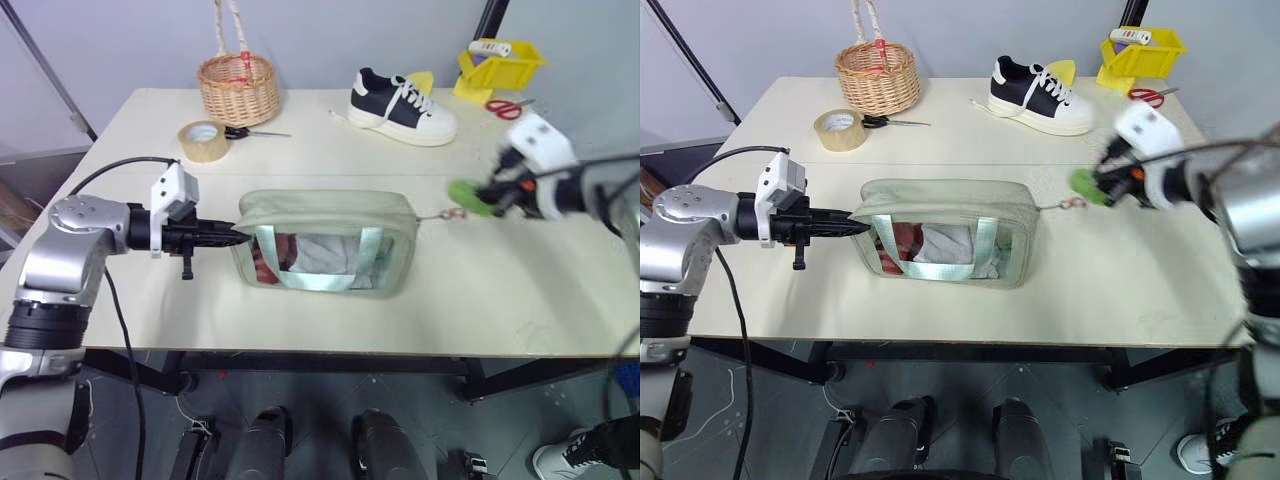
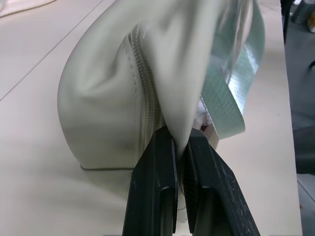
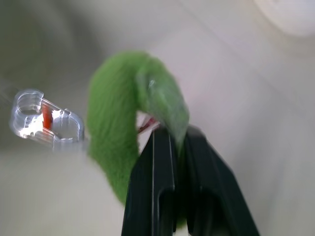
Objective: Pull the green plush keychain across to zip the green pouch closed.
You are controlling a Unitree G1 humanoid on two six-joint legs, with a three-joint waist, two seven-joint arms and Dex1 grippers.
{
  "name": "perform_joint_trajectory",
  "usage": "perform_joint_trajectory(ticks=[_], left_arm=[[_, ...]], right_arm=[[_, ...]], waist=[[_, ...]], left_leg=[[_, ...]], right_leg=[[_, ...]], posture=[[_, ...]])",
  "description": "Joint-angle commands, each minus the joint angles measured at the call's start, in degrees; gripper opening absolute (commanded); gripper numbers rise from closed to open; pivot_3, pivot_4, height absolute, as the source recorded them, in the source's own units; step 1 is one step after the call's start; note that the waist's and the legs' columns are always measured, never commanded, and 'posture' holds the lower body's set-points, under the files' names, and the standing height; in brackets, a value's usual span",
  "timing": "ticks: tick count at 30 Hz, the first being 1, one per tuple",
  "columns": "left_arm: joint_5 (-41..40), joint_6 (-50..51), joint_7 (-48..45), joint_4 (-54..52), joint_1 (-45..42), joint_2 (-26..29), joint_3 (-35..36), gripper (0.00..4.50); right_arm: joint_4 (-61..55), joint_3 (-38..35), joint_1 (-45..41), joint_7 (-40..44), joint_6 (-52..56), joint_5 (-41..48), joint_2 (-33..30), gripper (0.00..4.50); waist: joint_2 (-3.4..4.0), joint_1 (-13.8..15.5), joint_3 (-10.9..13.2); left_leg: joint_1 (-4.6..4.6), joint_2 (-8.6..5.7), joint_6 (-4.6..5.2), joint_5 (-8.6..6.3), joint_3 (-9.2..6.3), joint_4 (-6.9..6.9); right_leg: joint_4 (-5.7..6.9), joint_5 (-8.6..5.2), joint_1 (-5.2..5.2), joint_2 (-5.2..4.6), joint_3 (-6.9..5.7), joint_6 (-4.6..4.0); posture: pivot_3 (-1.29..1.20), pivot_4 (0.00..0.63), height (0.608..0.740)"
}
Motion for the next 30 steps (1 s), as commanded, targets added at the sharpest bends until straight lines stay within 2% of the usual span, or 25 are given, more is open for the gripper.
perform_joint_trajectory(ticks=[1,3,6,16,20,24,30], left_arm=[[0.32,1.34,0.88,1.15,1.62,2.24,1.58,0.0],[-0.52,1.7,1.52,1.09,1.7,2.35,1.76,0.0],[-1.2,2.09,1.86,1.0,1.62,2.5,1.7,0.0],[-2.77,3.14,2.84,0.46,1.86,2.46,2.31,0.0],[-3.43,3.62,3.23,-0.31,2.52,2.6,2.69,0.0],[-3.74,3.78,3.42,-0.21,2.63,2.44,2.95,0.0],[-4.32,4.18,3.9,-0.42,2.61,1.77,3.2,0.0]], right_arm=[[1.38,-7.2,9.39,-6.93,-3.95,-7.57,-7.61,0.05],[-2.67,-7.91,14.91,-8.32,-3.93,-6.58,-6.54,0.05],[-10.07,-7.66,18.61,-9.72,-1.87,-2.97,-2.25,0.05],[-19.18,2.36,12.71,-21.18,8.65,-0.5,19.03,0.05],[-22.35,7.18,14.09,-21.93,9.06,-1.35,19.6,0.05],[-24.02,14.82,15.23,-21.1,6.32,-4.42,16.04,0.05],[-22.34,19.55,14.92,-20.9,2.45,-9.44,12.74,0.05]], waist=[[0.01,-0.11,-0.01],[0.01,-0.14,-0.01],[0.01,-0.19,-0.01],[-0.01,-1.68,-0.02],[-0.01,-1.54,-0.02],[-0.01,-1.62,-0.02],[-0.01,-1.59,-0.03]], left_leg=[[0.04,0.01,0.0,0.0,0.0,-0.01],[0.07,0.03,0.0,0.0,0.0,0.01],[0.11,0.07,0.0,0.0,-0.01,0.02],[0.27,0.13,0.0,0.0,-0.06,-0.07],[0.22,0.15,0.0,0.0,-0.12,-0.1],[0.28,0.14,0.0,0.0,-0.09,-0.07],[0.41,0.17,0.01,-0.01,-0.09,-0.09]], right_leg=[[0.0,0.0,0.04,0.0,0.0,0.0],[0.0,0.0,0.06,0.01,0.0,0.0],[0.0,0.0,0.1,0.05,0.0,0.0],[-0.01,-0.01,0.19,0.18,0.01,-0.03],[-0.02,-0.01,0.18,0.14,-0.02,-0.03],[-0.11,-0.01,0.26,0.14,-0.02,-0.03],[-0.15,0.01,0.35,0.23,-0.02,-0.08]], posture=[[0.0,0.15,0.695],[0.0,0.15,0.695],[0.0,0.15,0.695],[0.0,0.15,0.695],[0.0,0.15,0.695],[0.0,0.15,0.695],[0.0,0.15,0.695]])
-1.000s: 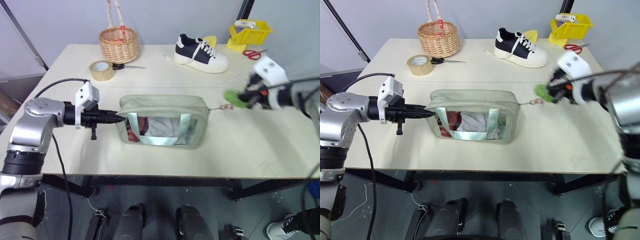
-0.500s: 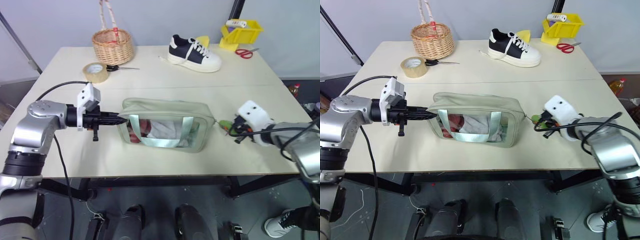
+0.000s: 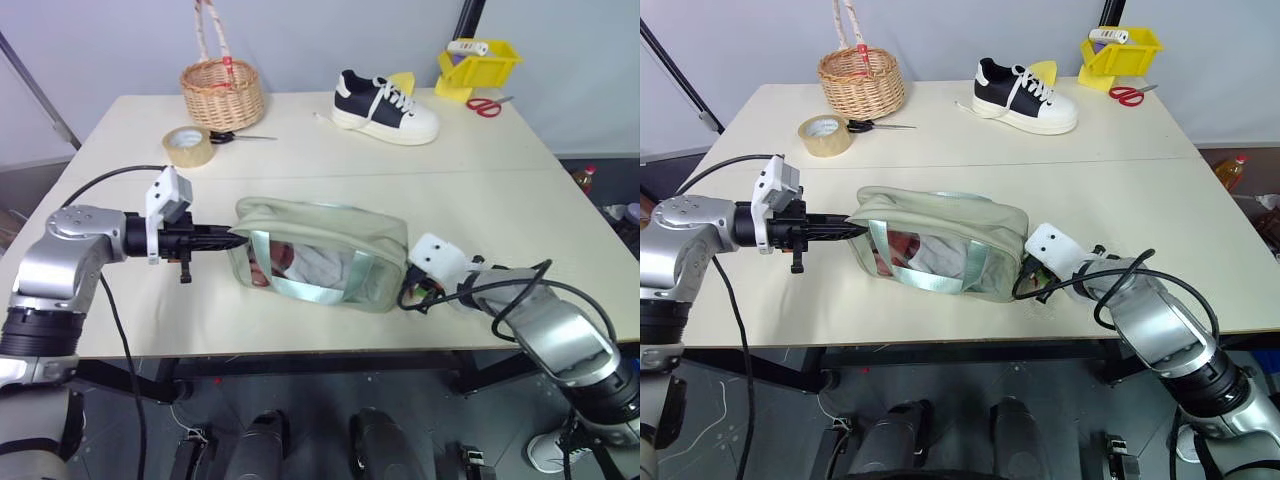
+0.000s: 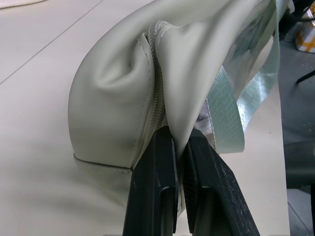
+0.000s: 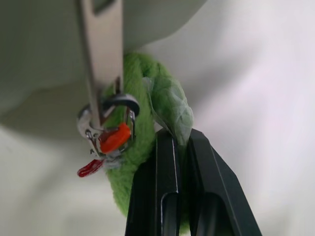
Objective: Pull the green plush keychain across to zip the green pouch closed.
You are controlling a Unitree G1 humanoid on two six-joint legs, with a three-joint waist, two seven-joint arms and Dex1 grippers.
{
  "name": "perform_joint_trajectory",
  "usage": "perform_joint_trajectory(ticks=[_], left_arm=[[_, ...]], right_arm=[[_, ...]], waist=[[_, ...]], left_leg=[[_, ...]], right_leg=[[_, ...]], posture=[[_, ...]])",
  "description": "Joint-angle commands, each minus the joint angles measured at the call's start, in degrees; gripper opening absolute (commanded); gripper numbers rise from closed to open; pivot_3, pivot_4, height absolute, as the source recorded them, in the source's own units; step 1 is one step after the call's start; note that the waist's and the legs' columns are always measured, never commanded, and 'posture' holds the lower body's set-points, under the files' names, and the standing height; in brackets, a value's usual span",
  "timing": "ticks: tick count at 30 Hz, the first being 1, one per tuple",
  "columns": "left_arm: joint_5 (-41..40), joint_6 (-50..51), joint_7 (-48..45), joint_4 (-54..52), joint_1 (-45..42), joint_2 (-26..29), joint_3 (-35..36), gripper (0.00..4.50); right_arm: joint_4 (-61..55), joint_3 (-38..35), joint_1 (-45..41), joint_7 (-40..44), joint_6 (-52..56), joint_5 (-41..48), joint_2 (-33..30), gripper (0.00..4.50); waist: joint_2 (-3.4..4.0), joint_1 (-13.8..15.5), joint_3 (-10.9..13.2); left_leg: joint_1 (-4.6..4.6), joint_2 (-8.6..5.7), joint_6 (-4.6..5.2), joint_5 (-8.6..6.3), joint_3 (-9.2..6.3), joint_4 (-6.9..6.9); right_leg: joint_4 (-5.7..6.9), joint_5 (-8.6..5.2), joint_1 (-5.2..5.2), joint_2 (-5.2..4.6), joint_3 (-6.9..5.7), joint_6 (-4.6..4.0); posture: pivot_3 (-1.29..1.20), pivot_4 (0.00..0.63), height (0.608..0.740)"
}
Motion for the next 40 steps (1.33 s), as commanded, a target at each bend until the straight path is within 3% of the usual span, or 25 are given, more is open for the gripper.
perform_joint_trajectory(ticks=[1,8,11,17,18,20,26,27,33,40], left_arm=[[-0.41,0.53,1.01,-0.32,0.18,0.37,1.62,0.0],[-0.83,0.62,1.34,-0.97,0.59,0.38,1.66,0.0],[-1.15,0.74,1.43,-1.2,0.29,0.52,1.51,0.0],[-2.54,2.23,1.5,-2.73,-0.36,0.14,1.35,0.0],[-2.89,2.95,1.62,-2.75,-0.6,0.2,1.56,0.37],[-4.22,4.66,1.05,-3.03,-1.02,0.87,2.36,1.11],[-8.59,7.2,-5.32,-3.33,-1.1,6.39,5.78,4.19],[-8.98,7.38,-6.09,-3.05,-1.17,7.24,6.2,4.43],[-8.41,4.72,-9.52,1.32,-2.85,12.16,8.75,4.43],[-10.69,5.78,-11.59,1.4,-3.34,11.78,9.15,4.43]], right_arm=[[0.52,2.68,0.23,0.6,-2.01,-2.57,-1.14,0.05],[3.04,-6.69,-3.45,2.76,0.09,1.0,1.62,0.05],[4.63,-13.34,-7.33,5.56,2.47,5.33,2.25,1.07],[4.55,-25.82,-13.68,14.69,6.97,17.27,0.01,4.1],[4.45,-27.45,-13.59,16.46,6.5,18.94,-1.09,4.5],[4.8,-30.23,-12.86,19.18,5.18,21.29,-3.41,4.5],[6.84,-36.83,-10.19,27.52,0.44,28.03,-9.09,4.5],[7.11,-37.52,-9.91,28.29,0.04,28.95,-9.64,4.5],[4.97,-42.09,-3.91,33.86,-2.75,33.8,-13.45,4.5],[2.8,-41.91,1.77,33.97,-7.14,34.01,-14.95,4.5]], waist=[[0.0,0.02,0.0],[0.0,0.13,0.0],[0.0,0.13,0.0],[0.01,0.23,0.01],[0.0,0.25,0.01],[0.0,0.37,0.01],[0.0,0.05,0.03],[0.0,0.0,0.04],[0.02,0.32,0.05],[0.01,0.48,0.05]], left_leg=[[0.0,0.0,0.0,0.0,0.0,0.0],[-0.01,0.01,0.0,0.0,0.0,0.0],[-0.06,0.01,0.0,0.0,-0.01,0.0],[-0.13,-0.01,0.01,-0.01,-0.02,-0.03],[-0.15,-0.01,0.02,-0.01,-0.02,-0.05],[-0.21,-0.02,0.06,-0.03,-0.03,-0.05],[-0.3,-0.03,0.06,-0.04,-0.02,-0.03],[-0.29,-0.02,0.07,-0.04,-0.01,-0.05],[-0.28,-0.01,0.07,-0.04,-0.01,-0.06],[-0.32,-0.02,0.07,-0.04,0.01,-0.01]], right_leg=[[-0.01,0.0,0.01,-0.01,0.0,0.0],[-0.04,0.01,0.02,-0.02,0.0,0.01],[-0.08,0.01,0.01,-0.06,-0.01,0.01],[-0.19,0.01,0.01,-0.09,-0.05,0.03],[-0.21,0.01,0.01,-0.1,-0.06,0.03],[-0.28,0.01,0.01,-0.13,-0.11,0.03],[-0.31,0.01,-0.04,-0.15,-0.12,0.04],[-0.32,0.01,-0.06,-0.14,-0.12,0.04],[-0.33,0.01,-0.04,-0.16,-0.14,0.03],[-0.42,0.01,-0.02,-0.21,-0.13,0.03]], posture=[[0.0,0.15,0.695],[0.0,0.15,0.695],[0.0,0.15,0.695],[0.0,0.15,0.695],[0.0,0.15,0.695],[0.0,0.15,0.695],[0.0,0.15,0.695],[0.0,0.15,0.695],[0.0,0.15,0.695],[0.0,0.15,0.695]])
